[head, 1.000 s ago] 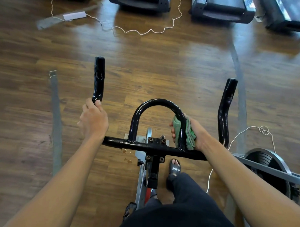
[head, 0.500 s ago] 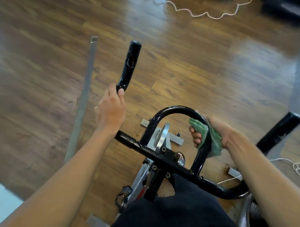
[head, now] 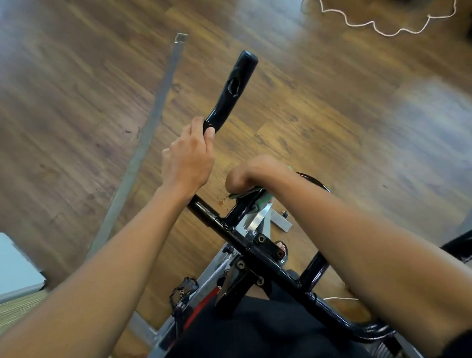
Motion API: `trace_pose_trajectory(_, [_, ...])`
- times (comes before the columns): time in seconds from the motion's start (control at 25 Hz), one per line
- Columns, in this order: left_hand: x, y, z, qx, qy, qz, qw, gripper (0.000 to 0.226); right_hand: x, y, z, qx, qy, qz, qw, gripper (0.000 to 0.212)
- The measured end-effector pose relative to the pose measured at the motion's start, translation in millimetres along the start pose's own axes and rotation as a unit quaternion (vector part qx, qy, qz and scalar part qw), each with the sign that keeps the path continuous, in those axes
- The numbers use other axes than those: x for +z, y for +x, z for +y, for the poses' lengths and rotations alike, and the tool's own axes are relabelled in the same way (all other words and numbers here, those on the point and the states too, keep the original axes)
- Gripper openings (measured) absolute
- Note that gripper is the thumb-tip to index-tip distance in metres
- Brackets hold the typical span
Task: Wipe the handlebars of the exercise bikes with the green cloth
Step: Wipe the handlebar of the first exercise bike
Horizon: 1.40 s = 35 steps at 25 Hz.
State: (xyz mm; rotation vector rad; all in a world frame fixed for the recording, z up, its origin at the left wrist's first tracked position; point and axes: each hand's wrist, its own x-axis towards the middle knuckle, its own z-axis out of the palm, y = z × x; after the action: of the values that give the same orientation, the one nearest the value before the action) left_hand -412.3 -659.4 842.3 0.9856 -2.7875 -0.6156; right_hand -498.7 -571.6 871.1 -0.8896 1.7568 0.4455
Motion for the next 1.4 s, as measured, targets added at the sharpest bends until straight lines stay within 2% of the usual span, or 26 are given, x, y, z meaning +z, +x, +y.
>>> trace_pose_trajectory(0.2, [-0.1,0.0,-0.7,0.007,-0.011,0.002,1.000,0.040,18.6,14.4,-32.4,-0.049,-0.131,0.005,0.990,0.023])
trace_pose_trajectory(0.28, [-1.4,-0.1,-1.6,0.002,-0.019,0.005,1.000,0.040,19.3,16.1,-33.2,-0.061,-0.136,0.004,0.989,0.025])
trace_pose_trajectory(0.36, [-1.8,-2.5,-1.5,0.003,-0.027,0.006,1.000,0.038,7.7,8.1,-8.0,-0.038,-0.075,0.009,0.996,0.032])
trace_pose_trajectory(0.4, [-2.6,-3.2,-1.9,0.006,-0.030,0.010,0.999,0.038,-0.6,2.3,11.8,-0.029,-0.010,0.009,1.000,0.036])
trace_pose_trajectory(0.48, [-4.0,-4.0,-1.5,0.011,-0.032,0.010,0.999,0.038,-2.4,-7.9,64.7,-0.046,0.194,-0.009,0.980,0.044])
trace_pose_trajectory(0.52, [-4.2,-3.8,-0.6,0.012,-0.033,0.010,0.999,0.039,8.7,-15.8,92.9,-0.061,0.309,-0.017,0.949,0.046])
trace_pose_trajectory(0.56, [-4.3,-3.7,-0.4,0.013,-0.032,0.010,0.999,0.039,29.6,-26.1,116.5,-0.075,0.431,-0.010,0.899,0.046])
trace_pose_trajectory(0.6, [-5.0,-3.8,0.3,0.017,-0.030,0.008,0.999,0.039,57.1,-37.0,132.4,-0.074,0.557,0.008,0.827,0.047])
trace_pose_trajectory(0.68, [-5.3,-3.8,-0.3,0.018,-0.026,0.006,0.999,0.040,110.2,-49.8,136.2,-0.034,0.768,0.047,0.638,0.049])
trace_pose_trajectory(0.72, [-4.8,-4.1,-0.7,0.019,-0.021,0.005,1.000,0.040,134.7,-53.2,128.3,-0.019,0.838,0.061,0.542,0.049])
trace_pose_trajectory(0.76, [-4.1,-4.2,-1.2,0.018,-0.018,0.003,1.000,0.040,155.5,-53.5,118.1,-0.017,0.883,0.073,0.462,0.046])
trace_pose_trajectory(0.8, [-3.9,-4.1,-1.3,0.020,-0.016,0.000,1.000,0.041,172.7,-55.0,106.3,-0.022,0.913,0.087,0.398,0.042])
trace_pose_trajectory(0.84, [-3.6,-4.2,-1.6,0.021,-0.016,0.000,1.000,0.041,184.3,-53.7,97.2,-0.030,0.930,0.100,0.352,0.039])
trace_pose_trajectory(0.92, [-2.8,-5.2,-2.5,0.028,-0.024,0.002,0.999,0.042,199.8,-56.4,86.1,-0.040,0.942,0.133,0.307,0.043])
trace_pose_trajectory(1.0, [-2.9,-4.6,-4.4,0.019,-0.029,-0.002,0.999,0.043,210.8,-65.2,82.9,-0.049,0.942,0.173,0.284,0.059])
trace_pose_trajectory(1.04, [-3.5,-4.4,-4.2,0.010,-0.032,-0.007,0.999,0.043,217.4,-71.3,82.1,-0.053,0.940,0.197,0.273,0.060])
trace_pose_trajectory(1.12, [-3.0,-3.6,-3.9,-0.005,-0.043,-0.014,0.999,0.044,228.4,-83.9,79.0,-0.061,0.931,0.240,0.269,0.039])
trace_pose_trajectory(1.2, [-2.2,-7.5,-0.6,0.005,-0.063,0.019,0.998,0.045,235.3,-93.1,74.3,-0.045,0.922,0.285,0.260,0.026])
trace_pose_trajectory(1.32, [-10.7,-44.2,26.9,0.050,-0.168,0.078,0.981,0.040,236.2,-107.0,69.0,-0.015,0.915,0.364,0.174,0.022])
trace_pose_trajectory(1.4, [-17.9,-88.6,55.0,0.124,-0.266,0.028,0.955,0.028,236.4,-121.1,63.7,-0.020,0.904,0.401,0.148,0.018])
